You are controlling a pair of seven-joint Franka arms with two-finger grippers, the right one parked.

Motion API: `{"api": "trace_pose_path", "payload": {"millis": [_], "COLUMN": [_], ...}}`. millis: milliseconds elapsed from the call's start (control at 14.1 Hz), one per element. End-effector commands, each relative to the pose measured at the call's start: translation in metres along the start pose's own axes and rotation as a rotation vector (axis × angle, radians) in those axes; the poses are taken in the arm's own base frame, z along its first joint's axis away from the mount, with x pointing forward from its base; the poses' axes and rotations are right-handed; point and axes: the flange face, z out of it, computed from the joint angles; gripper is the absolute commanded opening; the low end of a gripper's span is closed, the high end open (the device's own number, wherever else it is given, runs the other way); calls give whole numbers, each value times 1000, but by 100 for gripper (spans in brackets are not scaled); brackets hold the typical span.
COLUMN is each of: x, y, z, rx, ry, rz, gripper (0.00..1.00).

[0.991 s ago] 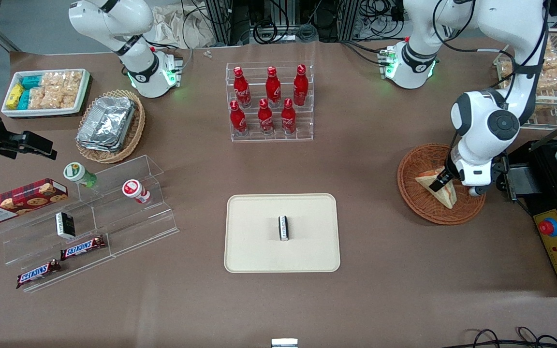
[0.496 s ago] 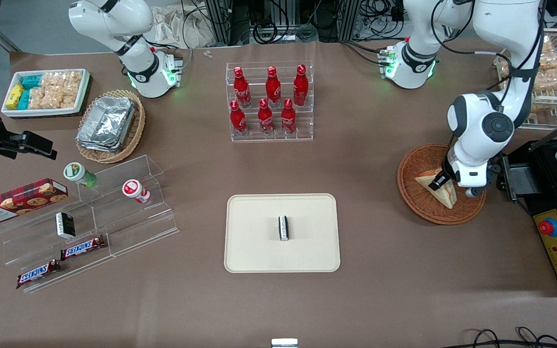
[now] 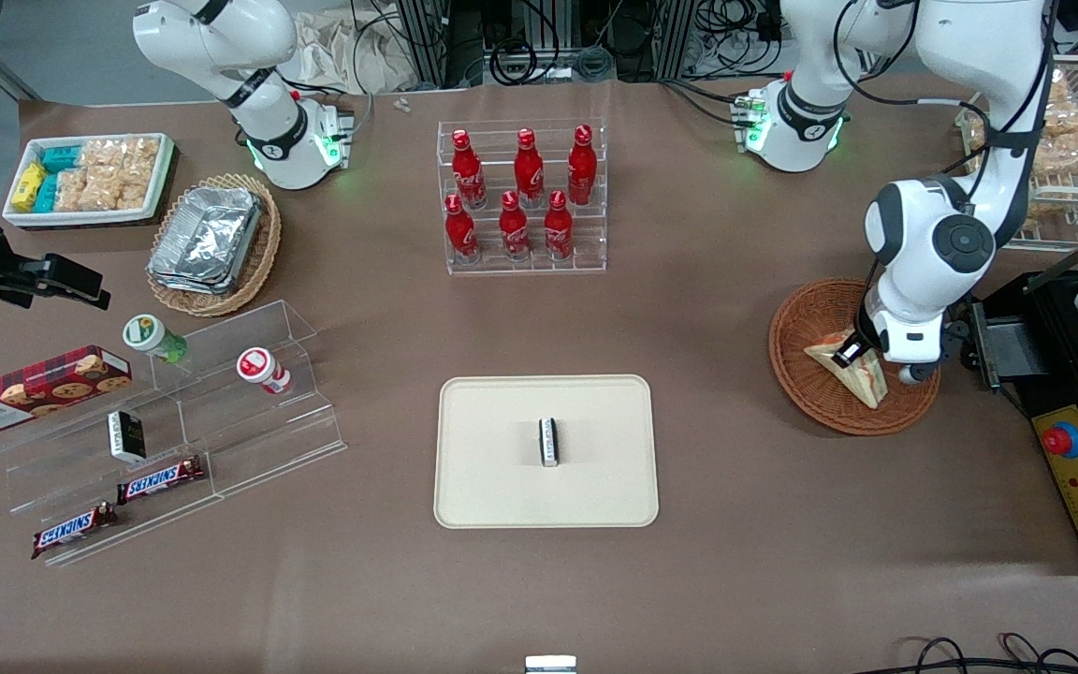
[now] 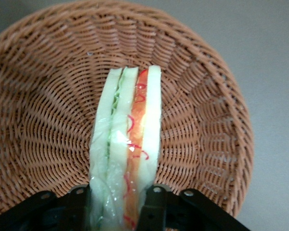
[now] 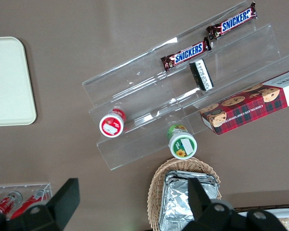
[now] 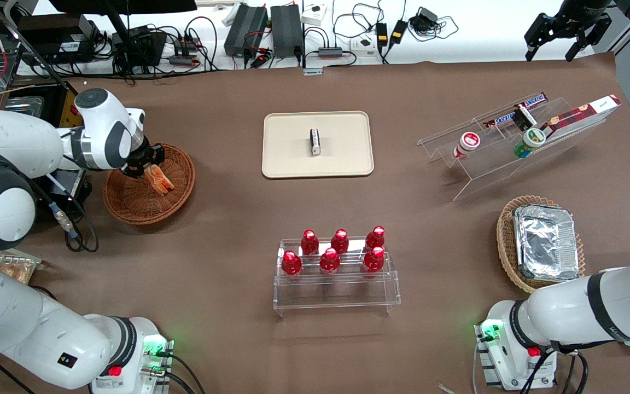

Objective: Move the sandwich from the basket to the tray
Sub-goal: 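Lift the sandwich out of the basket and carry it toward the cream tray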

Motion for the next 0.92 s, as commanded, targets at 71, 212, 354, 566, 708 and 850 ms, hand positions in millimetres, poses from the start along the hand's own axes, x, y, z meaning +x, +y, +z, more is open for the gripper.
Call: {"api": "trace_pose_path", "payload": {"millis": [71,212,354,566,708,850], "x": [24,49,62,57,30,-18], "y": [14,30,51,104,161,220], "z": [-88,-148,-198,-246,-258,-241], "rx": [-9,30,41,50,69,69], "ry": [-69,-139,-142,-121,-115,-132], "rz": [146,256,380,512,602,705], "gripper": [0,0,0,0,0,0]}}
